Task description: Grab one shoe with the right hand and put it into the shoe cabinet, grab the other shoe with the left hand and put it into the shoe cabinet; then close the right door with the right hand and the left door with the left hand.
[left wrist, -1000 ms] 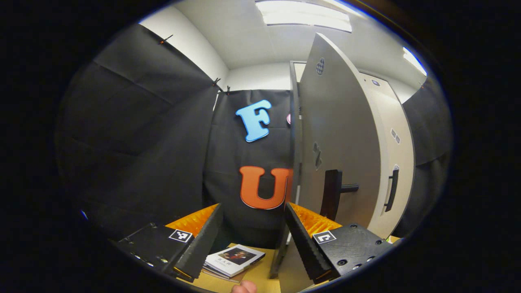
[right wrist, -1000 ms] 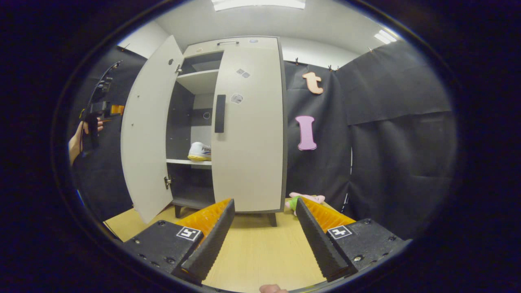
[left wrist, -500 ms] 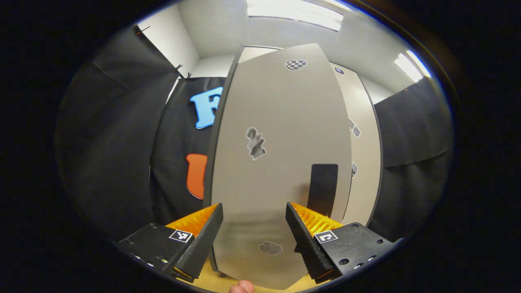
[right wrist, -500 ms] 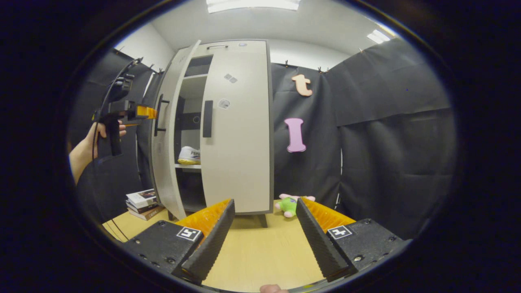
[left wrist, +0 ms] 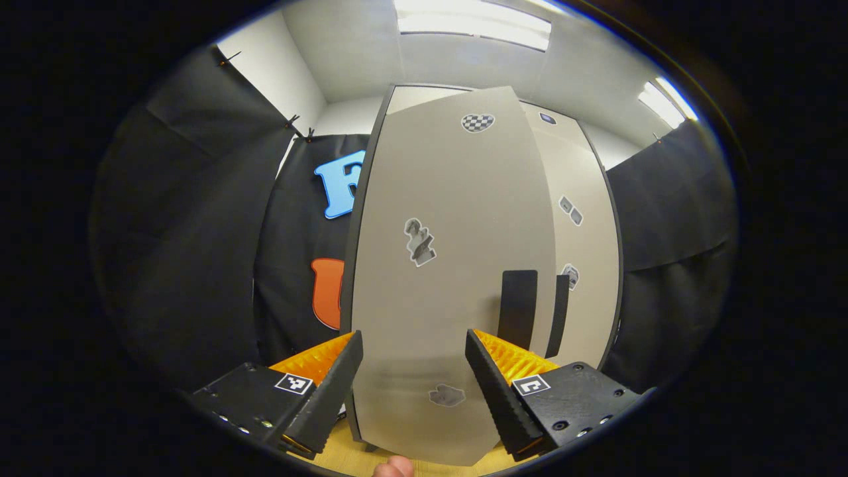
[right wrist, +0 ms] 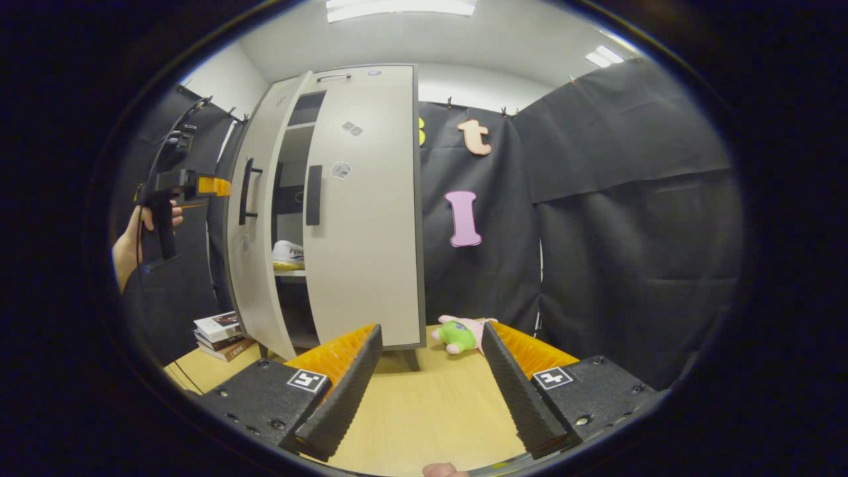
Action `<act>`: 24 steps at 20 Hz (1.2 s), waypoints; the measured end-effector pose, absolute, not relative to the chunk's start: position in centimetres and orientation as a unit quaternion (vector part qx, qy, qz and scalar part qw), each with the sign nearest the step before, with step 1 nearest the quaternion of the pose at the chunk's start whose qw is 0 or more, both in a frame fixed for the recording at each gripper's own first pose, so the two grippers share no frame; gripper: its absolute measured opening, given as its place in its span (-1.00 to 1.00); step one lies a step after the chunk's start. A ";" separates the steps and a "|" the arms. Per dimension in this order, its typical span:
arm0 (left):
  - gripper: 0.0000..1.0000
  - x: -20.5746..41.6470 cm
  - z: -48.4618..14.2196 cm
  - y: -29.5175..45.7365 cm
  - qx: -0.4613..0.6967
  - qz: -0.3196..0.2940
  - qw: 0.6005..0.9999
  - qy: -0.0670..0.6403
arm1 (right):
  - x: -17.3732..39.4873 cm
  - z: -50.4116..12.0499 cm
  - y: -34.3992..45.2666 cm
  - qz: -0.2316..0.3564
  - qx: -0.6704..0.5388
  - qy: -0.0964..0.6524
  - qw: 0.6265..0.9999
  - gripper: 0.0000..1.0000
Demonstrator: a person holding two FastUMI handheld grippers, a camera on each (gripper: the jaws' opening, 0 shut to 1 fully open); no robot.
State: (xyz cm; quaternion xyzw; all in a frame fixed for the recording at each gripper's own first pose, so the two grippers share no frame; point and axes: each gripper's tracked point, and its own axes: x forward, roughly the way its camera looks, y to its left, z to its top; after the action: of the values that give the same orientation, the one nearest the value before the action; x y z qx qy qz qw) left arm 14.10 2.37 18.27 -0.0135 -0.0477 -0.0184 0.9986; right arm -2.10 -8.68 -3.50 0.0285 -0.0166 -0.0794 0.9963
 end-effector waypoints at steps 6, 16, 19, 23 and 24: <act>0.87 8.3 17.7 1.8 -0.022 -0.032 0.998 -0.043 | -1.8 -3.6 -7.7 -0.065 0.021 -0.014 0.998 0.96; 0.87 1.6 12.9 -2.3 -0.036 -0.063 0.997 -0.017 | -2.6 -3.9 -6.2 -0.047 0.011 -0.012 0.999 0.96; 0.87 0.1 10.4 -3.4 -0.049 -0.063 0.997 0.005 | -2.9 -4.2 -6.1 -0.046 0.012 -0.010 0.999 0.96; 0.88 -1.4 7.5 -3.5 -0.009 -0.042 0.999 0.011 | -3.2 -4.5 -6.1 -0.046 0.010 -0.006 0.999 0.96; 0.87 -1.9 6.8 -3.8 0.000 -0.039 0.999 0.012 | -3.3 -4.7 -6.1 -0.047 0.009 -0.005 0.999 0.96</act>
State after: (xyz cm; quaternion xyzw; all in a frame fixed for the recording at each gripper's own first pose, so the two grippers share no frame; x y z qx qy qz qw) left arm -1.95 -3.81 6.78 -0.0002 0.0115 -0.0392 0.9992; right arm -3.29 -6.11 -4.67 0.0095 -0.0053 -0.0468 0.9988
